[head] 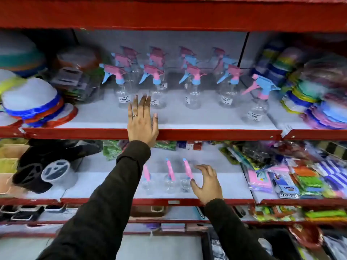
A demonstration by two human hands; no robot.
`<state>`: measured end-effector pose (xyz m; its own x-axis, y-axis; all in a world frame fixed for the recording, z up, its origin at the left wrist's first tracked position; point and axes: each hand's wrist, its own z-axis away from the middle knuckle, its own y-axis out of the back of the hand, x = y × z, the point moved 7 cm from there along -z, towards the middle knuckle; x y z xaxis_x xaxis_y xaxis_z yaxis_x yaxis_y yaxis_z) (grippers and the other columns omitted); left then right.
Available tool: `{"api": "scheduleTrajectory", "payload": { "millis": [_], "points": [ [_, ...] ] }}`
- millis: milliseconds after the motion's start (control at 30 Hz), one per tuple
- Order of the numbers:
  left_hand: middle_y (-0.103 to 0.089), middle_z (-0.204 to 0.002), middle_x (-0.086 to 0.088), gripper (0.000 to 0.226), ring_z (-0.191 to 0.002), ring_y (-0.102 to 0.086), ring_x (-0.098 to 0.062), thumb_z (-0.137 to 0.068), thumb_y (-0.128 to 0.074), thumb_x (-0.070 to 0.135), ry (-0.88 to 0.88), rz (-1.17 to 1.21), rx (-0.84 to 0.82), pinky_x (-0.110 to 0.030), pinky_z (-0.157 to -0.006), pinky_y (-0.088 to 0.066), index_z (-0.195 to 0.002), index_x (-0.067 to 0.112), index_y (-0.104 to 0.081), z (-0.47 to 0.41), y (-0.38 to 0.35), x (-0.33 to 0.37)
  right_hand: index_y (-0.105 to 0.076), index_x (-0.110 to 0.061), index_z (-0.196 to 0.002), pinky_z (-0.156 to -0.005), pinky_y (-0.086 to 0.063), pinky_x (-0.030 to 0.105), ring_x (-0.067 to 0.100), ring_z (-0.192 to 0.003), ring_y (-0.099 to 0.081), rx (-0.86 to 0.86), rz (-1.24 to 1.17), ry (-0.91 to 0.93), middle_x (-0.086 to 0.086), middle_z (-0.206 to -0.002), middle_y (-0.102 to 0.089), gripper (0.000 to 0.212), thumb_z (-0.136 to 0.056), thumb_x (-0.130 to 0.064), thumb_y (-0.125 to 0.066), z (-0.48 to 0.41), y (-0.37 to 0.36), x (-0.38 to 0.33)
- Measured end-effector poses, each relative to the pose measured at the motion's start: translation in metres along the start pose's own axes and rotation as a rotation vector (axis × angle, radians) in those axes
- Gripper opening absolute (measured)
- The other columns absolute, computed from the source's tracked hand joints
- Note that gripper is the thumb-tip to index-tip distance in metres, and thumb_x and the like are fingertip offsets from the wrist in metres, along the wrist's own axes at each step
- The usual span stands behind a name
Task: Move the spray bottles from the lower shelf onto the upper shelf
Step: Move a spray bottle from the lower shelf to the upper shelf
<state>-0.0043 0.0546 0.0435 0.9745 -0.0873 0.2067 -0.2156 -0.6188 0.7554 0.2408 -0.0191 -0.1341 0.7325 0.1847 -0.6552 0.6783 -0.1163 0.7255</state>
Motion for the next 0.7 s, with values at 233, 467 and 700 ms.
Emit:
{"api": "scheduleTrajectory", "payload": {
  "millis": [233,467,700],
  "points": [
    [-0.024,-0.165,-0.008,0.061,-0.155,-0.005,-0.03,-0.101,-0.033,0.034,-0.089,-0.057,-0.07,-0.049,-0.125,-0.005,-0.155,0.006,-0.027,-0.004,-0.019,-0.008,-0.056,-0.014,-0.132,-0.104,-0.045,0.034,0.028,-0.124,-0.054,-0.315,-0.04,-0.359,0.009,-0.132,-0.056,0.06,-0.076,-0.022,-0.075,-0.009,-0.068,0.04],
    [-0.031,-0.162,-0.009,0.061,-0.155,-0.009,-0.03,-0.1,-0.03,0.035,-0.077,-0.06,-0.042,-0.052,-0.124,-0.011,-0.152,0.005,-0.032,-0.006,-0.02,-0.009,-0.058,-0.008,-0.126,-0.097,-0.05,0.033,0.03,-0.107,-0.062,-0.236,-0.2,-0.494,0.014,-0.121,-0.06,0.064,-0.067,-0.008,-0.083,-0.022,-0.098,0.052],
    [-0.032,-0.161,-0.008,0.061,-0.155,-0.009,-0.029,-0.099,-0.027,0.037,-0.077,-0.06,-0.046,-0.048,-0.125,-0.006,-0.152,0.006,-0.032,-0.004,-0.02,-0.007,-0.057,-0.013,-0.123,-0.089,-0.044,0.025,0.028,-0.105,-0.061,-0.09,-0.237,-0.497,0.009,-0.115,-0.059,0.06,-0.069,-0.011,-0.085,-0.01,-0.079,0.054]
  ]
}}
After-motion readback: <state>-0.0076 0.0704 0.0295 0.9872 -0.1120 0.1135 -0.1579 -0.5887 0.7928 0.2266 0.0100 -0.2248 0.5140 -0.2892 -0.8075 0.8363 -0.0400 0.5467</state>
